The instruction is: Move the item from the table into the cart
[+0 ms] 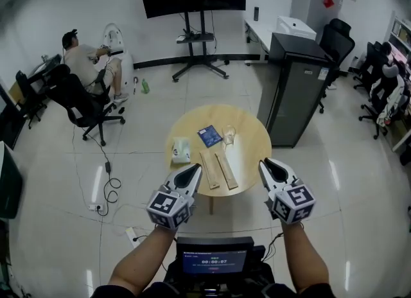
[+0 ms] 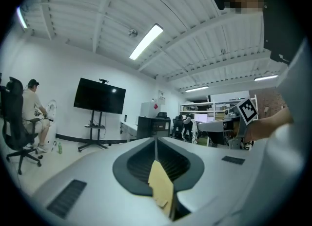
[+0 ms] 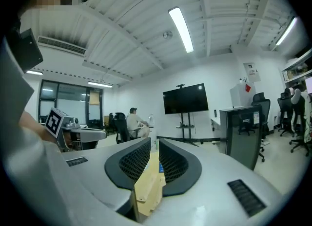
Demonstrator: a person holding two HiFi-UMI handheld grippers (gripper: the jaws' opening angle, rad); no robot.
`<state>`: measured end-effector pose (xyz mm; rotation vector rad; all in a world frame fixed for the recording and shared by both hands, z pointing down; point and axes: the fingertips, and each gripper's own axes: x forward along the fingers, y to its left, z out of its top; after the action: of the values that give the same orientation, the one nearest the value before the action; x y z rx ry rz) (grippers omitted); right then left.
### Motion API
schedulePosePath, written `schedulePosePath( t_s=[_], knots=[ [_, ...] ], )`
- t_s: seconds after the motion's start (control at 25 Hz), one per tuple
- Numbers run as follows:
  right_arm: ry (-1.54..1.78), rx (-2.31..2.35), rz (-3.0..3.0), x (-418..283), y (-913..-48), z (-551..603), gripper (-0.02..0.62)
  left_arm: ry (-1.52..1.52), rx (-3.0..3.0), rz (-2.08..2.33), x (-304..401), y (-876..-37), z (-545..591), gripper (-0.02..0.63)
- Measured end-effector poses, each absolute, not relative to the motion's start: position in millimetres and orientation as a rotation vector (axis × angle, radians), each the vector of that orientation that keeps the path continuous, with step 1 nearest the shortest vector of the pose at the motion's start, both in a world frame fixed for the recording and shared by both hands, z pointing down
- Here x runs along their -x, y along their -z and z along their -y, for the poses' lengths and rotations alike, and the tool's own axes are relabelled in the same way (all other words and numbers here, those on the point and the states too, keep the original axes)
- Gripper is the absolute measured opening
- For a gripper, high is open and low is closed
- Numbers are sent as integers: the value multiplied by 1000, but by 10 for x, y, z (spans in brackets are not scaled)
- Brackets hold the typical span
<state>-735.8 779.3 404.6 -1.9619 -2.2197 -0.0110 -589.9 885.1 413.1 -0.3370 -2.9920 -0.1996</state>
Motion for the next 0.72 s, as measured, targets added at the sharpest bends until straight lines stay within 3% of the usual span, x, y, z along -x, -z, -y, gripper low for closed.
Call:
schedulePosePath(
  t_s=[0.08, 0.16, 0.32, 0.44, 0.52, 0.72],
  knots=[
    [34, 2004, 2180, 7488, -4113, -8085, 59, 191, 399, 2981, 5945, -4174, -9129, 23],
    [75, 2038, 2140, 7601, -4216, -8419, 135, 191, 472, 2967, 5976, -4237, -9455, 23],
    [135, 2071, 2061, 7788, -4411, -9075, 135, 219, 514, 2962, 6112, -4431, -10038, 23],
    [237, 2053, 2012, 7888, -4569, -9841, 199, 230, 532, 2960, 6209, -4515, -10738, 23],
    [312, 2030, 2007, 7888, -4668, -10320, 201, 248, 553, 2973, 6189, -4511, -11240, 63],
    [516, 1984, 1921, 8114, -5136, -11412, 201, 261, 466, 2943, 6426, -4701, -12271, 63]
  ],
)
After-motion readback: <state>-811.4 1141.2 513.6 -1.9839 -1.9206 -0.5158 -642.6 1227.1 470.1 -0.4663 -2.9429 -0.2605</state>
